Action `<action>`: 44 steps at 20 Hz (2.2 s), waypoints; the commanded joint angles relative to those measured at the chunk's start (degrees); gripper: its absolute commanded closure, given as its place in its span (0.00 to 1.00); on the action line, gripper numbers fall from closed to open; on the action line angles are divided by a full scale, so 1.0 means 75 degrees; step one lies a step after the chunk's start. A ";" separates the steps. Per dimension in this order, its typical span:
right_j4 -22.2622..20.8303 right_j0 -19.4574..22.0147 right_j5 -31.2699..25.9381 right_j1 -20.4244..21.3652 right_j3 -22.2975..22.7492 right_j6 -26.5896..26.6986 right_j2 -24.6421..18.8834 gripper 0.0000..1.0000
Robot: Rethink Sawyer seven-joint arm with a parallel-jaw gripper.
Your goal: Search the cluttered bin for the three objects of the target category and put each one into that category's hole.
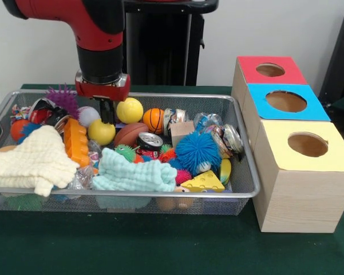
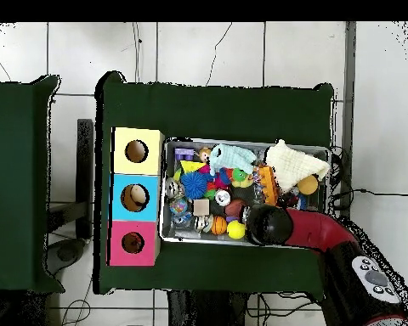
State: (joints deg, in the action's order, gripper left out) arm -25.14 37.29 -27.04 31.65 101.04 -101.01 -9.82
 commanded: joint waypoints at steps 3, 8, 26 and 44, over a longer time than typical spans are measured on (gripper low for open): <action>-0.0095 0.0644 -0.0009 -0.0005 0.0703 -0.0230 0.0044 1.00; -0.0116 0.0621 0.0217 -0.0240 0.0673 -0.0477 0.0085 1.00; 0.0368 0.0011 0.1303 -0.0132 0.1188 -0.1415 0.0581 1.00; 0.0473 -0.0177 0.2990 -0.2470 -0.0409 -0.1296 0.0710 1.00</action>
State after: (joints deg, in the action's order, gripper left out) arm -23.73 36.49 -9.46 23.75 105.88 -101.00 -3.29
